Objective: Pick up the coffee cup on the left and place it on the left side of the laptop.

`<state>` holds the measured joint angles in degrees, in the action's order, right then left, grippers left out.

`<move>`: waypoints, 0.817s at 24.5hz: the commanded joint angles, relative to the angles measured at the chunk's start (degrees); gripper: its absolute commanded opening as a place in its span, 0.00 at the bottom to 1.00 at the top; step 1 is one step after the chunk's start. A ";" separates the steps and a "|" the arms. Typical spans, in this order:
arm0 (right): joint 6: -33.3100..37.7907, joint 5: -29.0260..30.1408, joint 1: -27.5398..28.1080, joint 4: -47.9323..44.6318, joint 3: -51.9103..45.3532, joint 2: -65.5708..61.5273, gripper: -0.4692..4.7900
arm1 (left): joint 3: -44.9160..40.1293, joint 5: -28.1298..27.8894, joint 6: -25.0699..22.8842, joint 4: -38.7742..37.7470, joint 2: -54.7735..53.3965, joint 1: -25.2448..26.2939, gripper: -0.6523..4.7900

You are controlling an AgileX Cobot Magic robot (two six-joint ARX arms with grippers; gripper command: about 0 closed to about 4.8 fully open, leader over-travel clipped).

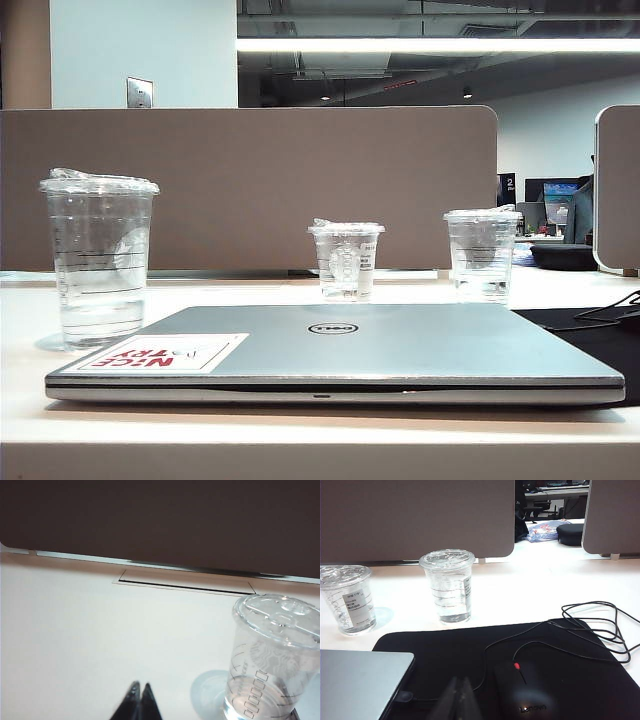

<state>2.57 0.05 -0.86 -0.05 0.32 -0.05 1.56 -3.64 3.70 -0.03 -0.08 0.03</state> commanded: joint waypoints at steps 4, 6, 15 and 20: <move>-0.02 -0.07 0.02 -1.03 -0.24 0.11 0.08 | 0.11 -0.13 0.13 0.44 0.00 0.04 0.11; -0.02 -0.07 0.02 -1.03 -0.24 0.11 0.08 | 0.11 -0.13 0.13 0.44 0.00 0.04 0.11; -0.02 -0.07 0.11 -1.03 -0.24 0.11 0.08 | -0.59 -0.17 0.13 0.96 0.00 0.04 0.11; -0.02 -0.09 0.11 -1.03 -0.24 0.11 0.08 | -1.16 -0.04 -0.07 -3.89 0.00 0.04 0.11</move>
<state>2.57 0.05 -0.82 -0.05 0.32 -0.05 0.23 -3.64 3.70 -3.25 -0.08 0.03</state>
